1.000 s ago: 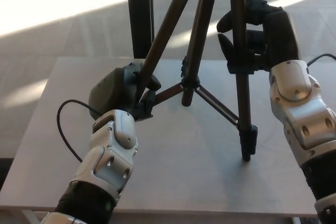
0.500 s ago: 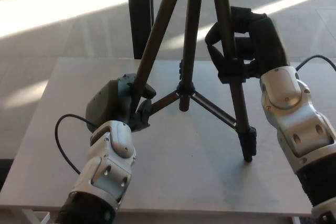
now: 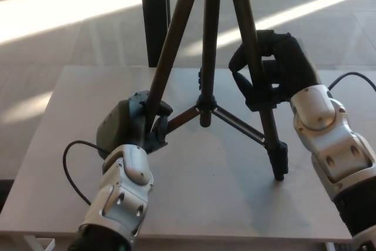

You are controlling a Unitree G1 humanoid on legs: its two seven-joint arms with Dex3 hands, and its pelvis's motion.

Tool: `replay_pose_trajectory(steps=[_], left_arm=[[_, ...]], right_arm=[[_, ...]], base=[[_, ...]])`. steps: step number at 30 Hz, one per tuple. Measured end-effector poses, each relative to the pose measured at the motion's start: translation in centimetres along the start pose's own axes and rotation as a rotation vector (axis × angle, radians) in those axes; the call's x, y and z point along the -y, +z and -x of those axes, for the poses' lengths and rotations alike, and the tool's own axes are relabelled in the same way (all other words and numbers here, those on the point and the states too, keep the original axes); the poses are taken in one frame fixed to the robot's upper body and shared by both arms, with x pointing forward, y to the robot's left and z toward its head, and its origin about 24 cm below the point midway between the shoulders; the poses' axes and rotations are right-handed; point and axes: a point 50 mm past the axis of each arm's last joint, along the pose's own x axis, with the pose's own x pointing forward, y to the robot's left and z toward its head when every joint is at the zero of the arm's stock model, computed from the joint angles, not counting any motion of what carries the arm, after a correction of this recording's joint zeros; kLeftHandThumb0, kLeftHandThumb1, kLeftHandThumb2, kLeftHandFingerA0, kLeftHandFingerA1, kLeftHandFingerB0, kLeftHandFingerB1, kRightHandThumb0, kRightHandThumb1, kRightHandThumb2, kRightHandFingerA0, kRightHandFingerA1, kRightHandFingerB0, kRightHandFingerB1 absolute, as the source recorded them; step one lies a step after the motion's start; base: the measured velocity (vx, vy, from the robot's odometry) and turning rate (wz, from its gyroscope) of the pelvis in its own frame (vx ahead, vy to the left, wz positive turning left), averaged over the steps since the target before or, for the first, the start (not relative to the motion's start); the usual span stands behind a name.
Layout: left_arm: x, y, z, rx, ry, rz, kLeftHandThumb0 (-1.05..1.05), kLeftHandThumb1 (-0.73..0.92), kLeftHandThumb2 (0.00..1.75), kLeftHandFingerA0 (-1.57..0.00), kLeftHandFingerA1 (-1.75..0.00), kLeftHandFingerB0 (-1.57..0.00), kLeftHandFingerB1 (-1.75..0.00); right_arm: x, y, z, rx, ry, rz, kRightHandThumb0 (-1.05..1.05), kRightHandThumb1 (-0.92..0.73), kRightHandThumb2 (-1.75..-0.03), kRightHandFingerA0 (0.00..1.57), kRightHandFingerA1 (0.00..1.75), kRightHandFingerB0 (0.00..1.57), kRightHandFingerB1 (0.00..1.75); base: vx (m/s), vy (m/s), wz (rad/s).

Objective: Use both hands of the robot to pick up the tripod lying in the middle of the desk and make it stand upright on the desk

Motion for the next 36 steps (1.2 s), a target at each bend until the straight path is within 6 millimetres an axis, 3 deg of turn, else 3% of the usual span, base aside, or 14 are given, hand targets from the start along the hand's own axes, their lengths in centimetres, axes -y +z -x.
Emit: replay_pose_trajectory(steps=[1,2,6,7,8,10,20,21,25,26,27,29,32,36], left_arm=[[0.0,-0.1,0.0,-0.001,-0.002,0.001,-0.23,0.66,0.66,-0.77,-1.28,-0.78,-0.76],[0.1,-0.1,0.1,-0.002,-0.004,0.003,-0.25,0.72,0.67,-0.99,-1.25,-0.75,-0.72],[0.1,-0.3,0.0,-0.008,-0.024,0.004,-0.41,0.70,0.61,-0.74,-1.08,-0.35,-0.42],[0.0,-0.4,0.0,-0.010,-0.030,0.002,-0.75,0.53,0.86,-0.16,-0.58,0.00,-0.07],[0.0,-0.5,0.0,-0.012,-0.039,0.001,-1.03,0.63,0.93,0.00,-0.05,0.00,0.00],[-0.1,-0.8,-0.1,-0.027,-0.065,-0.009,-0.80,0.67,0.75,0.00,0.00,0.00,0.00],[-0.6,-1.8,-0.4,-0.072,-0.169,-0.088,-1.01,0.64,0.91,0.00,-0.12,0.00,0.00],[-0.6,-1.9,-0.4,-0.077,-0.176,-0.091,-1.03,0.78,0.66,0.00,0.00,0.00,0.00],[-0.7,-2.1,-0.4,-0.098,-0.212,-0.097,-1.01,0.68,0.87,0.00,0.00,0.00,0.00],[-0.8,-2.1,-0.4,-0.101,-0.219,-0.095,-1.05,0.80,0.65,0.00,0.00,0.00,0.00],[-1.0,-2.1,-0.5,-0.102,-0.223,-0.092,-1.04,0.64,0.89,0.00,0.00,0.00,0.00],[-1.9,-2.1,-0.6,-0.094,-0.220,-0.072,-1.05,0.78,0.64,0.00,0.00,0.00,0.00],[-3.6,-2.3,-0.6,-0.074,-0.208,-0.058,-1.02,0.64,0.86,0.00,0.00,0.00,0.00],[-6.7,-3.1,-0.4,-0.049,-0.183,-0.031,-1.05,0.75,0.63,0.00,0.00,0.00,0.00]], right_arm=[[0.0,-0.1,0.0,-0.007,0.003,-0.001,-0.13,-0.48,-1.20,0.92,1.71,0.86,1.16],[0.0,-0.2,0.0,-0.015,0.007,-0.001,-0.25,-0.72,-0.70,0.88,1.50,0.66,0.62],[-0.1,-0.8,0.1,-0.057,0.035,-0.001,-0.48,-0.70,-0.60,0.76,0.95,0.27,0.37],[-0.1,-1.0,0.2,-0.067,0.044,0.003,-0.69,-0.53,-0.89,0.13,0.58,0.00,0.17],[-0.1,-1.2,0.3,-0.075,0.054,0.007,-1.05,-0.62,-0.96,0.00,0.09,0.00,0.00],[0.1,-1.5,0.5,-0.090,0.075,0.031,-0.93,-0.67,-0.60,0.00,0.00,0.00,0.00],[0.6,-1.2,1.0,-0.139,0.176,0.187,-1.05,-0.68,-0.63,0.00,0.00,0.00,0.00],[0.6,-1.3,1.1,-0.146,0.184,0.192,-1.05,-0.67,-0.63,0.00,0.00,0.00,0.00],[0.5,-1.1,1.3,-0.174,0.231,0.207,-1.05,-0.67,-0.62,0.00,0.00,0.00,0.00],[0.5,-1.1,1.4,-0.178,0.243,0.210,-1.05,-0.67,-0.62,0.00,0.00,0.00,0.00],[0.5,-1.1,1.6,-0.179,0.253,0.213,-1.05,-0.68,-0.64,0.00,0.00,0.00,0.00],[0.8,-1.1,2.2,-0.177,0.272,0.220,-1.05,-0.69,-0.64,0.00,0.00,0.00,0.00],[1.6,-1.6,3.4,-0.183,0.292,0.235,-1.05,-0.67,-0.65,0.00,0.00,0.00,0.00],[4.0,-2.9,5.5,-0.209,0.277,0.217,-1.05,-0.65,-0.64,0.00,0.00,0.00,0.00]], base=[[0.00,0.000,0.00],[0.00,0.000,0.00],[0.00,0.000,0.00],[0.00,0.000,0.00],[0.00,0.000,0.00],[0.00,0.000,0.00],[0.00,0.000,0.00],[0.00,0.000,0.00],[0.00,0.000,0.00],[0.00,0.000,0.00],[0.00,0.000,0.00],[0.00,0.000,0.00],[0.00,0.000,0.00],[0.00,0.000,0.00]])
